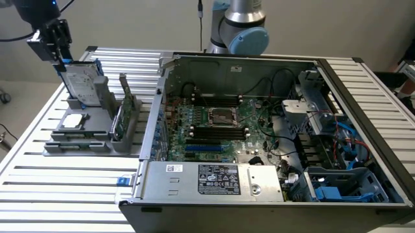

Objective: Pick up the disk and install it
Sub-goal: 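Pick up the disk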

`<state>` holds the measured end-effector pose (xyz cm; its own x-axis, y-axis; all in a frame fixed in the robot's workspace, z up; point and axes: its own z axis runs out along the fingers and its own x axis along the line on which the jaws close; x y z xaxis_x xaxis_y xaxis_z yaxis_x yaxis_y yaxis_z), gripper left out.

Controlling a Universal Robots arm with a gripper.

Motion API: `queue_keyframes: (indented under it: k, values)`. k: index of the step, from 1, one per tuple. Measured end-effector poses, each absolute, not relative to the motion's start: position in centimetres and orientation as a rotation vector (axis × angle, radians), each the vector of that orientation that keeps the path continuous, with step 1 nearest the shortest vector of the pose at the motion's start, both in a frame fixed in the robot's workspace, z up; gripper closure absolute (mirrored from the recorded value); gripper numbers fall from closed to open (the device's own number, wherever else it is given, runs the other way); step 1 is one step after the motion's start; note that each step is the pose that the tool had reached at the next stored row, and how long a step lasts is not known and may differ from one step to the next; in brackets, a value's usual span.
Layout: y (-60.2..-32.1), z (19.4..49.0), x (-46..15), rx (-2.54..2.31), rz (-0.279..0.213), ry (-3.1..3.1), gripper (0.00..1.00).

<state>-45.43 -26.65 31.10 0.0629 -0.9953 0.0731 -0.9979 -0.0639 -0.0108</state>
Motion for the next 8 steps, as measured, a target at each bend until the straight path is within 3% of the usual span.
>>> queue_keyframes:
  k: [8]
  values:
    - [-26.65, 30.14, -45.52, 2.242, 0.088, -2.143, 0.46]
